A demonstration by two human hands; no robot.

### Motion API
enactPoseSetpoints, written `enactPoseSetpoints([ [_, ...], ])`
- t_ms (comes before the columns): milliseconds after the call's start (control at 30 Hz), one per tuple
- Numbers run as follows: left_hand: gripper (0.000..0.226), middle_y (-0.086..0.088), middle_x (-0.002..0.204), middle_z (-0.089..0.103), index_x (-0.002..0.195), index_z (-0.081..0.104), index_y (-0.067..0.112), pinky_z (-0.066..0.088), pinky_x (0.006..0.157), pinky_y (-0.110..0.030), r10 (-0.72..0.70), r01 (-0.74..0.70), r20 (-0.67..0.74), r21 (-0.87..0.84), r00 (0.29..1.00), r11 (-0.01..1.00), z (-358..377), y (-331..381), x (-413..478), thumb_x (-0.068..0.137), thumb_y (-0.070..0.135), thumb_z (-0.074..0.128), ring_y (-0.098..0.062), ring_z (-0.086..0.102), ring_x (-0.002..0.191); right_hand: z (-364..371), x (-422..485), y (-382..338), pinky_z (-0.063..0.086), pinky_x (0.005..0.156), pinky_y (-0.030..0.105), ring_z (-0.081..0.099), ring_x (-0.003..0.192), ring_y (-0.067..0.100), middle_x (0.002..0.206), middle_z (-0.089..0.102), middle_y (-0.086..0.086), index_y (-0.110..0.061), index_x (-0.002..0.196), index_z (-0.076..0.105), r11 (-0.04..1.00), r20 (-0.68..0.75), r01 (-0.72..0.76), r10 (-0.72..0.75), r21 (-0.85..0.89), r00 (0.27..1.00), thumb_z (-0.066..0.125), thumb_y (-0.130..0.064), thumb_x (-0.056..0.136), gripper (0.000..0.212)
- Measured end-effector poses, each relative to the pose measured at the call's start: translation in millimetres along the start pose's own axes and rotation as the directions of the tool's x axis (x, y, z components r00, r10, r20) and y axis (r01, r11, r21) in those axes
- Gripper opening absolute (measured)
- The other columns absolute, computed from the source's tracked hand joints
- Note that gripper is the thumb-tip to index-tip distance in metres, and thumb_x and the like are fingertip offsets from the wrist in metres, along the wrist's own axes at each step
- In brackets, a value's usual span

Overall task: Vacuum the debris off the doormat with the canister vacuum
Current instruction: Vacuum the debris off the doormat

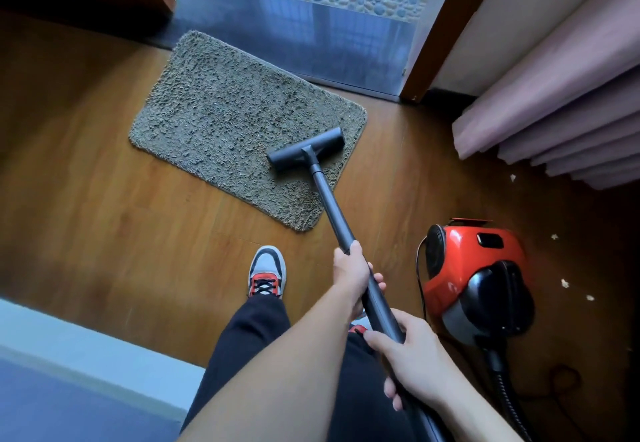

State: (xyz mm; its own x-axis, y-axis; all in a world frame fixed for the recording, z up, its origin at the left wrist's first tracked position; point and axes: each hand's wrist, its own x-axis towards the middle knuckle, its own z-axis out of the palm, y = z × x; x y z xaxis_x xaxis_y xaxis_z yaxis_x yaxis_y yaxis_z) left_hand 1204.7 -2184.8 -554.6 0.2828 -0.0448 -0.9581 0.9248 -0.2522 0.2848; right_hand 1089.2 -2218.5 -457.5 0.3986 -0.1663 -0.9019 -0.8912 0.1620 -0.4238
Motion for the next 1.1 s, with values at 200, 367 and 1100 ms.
enactPoseSetpoints([
  [200, 0.042, -0.008, 0.078, 0.049, 0.137, 0.039, 0.013, 0.049, 0.047, -0.026, -0.014, 0.014, -0.002, -0.005, 1.0, 1.0, -1.9, -26.9, -9.5, 0.103, 0.036, 0.04, -0.014, 0.05, 0.047, 0.3, -21.2, 18.2, 0.048, 0.041, 0.029, 0.057, 0.041, 0.028, 0.047, 0.06, 0.008, -0.03, 0.11, 0.059, 1.0, 0.015, -0.01, 0.01, -0.029, 1.0, 0.058, -0.026, 0.099, 0.012],
  [367, 0.039, -0.008, 0.077, 0.048, 0.134, 0.041, 0.011, 0.049, 0.047, -0.026, 0.013, -0.013, -0.007, -0.001, 1.0, 1.0, -7.2, -19.3, -2.8, 0.103, 0.036, 0.039, -0.015, 0.049, 0.049, 7.3, -16.0, 8.8, 0.049, 0.042, 0.03, 0.058, 0.042, 0.029, 0.046, 0.059, 0.007, -0.03, 0.109, 0.058, 0.999, 0.005, -0.008, 0.009, -0.043, 1.0, 0.059, -0.028, 0.099, 0.01],
  [1100, 0.02, -0.008, 0.08, 0.047, 0.109, 0.042, 0.012, 0.048, 0.046, -0.026, 0.064, -0.064, 0.0, 0.017, 0.998, 0.998, -7.4, 120.7, 50.1, 0.104, 0.031, 0.037, -0.017, 0.05, 0.046, 7.7, 61.4, -114.5, 0.046, 0.039, 0.026, 0.053, 0.035, 0.022, 0.047, 0.055, 0.007, -0.017, 0.095, 0.054, 0.999, -0.013, 0.031, -0.03, 0.017, 0.999, 0.06, -0.025, 0.101, 0.012],
])
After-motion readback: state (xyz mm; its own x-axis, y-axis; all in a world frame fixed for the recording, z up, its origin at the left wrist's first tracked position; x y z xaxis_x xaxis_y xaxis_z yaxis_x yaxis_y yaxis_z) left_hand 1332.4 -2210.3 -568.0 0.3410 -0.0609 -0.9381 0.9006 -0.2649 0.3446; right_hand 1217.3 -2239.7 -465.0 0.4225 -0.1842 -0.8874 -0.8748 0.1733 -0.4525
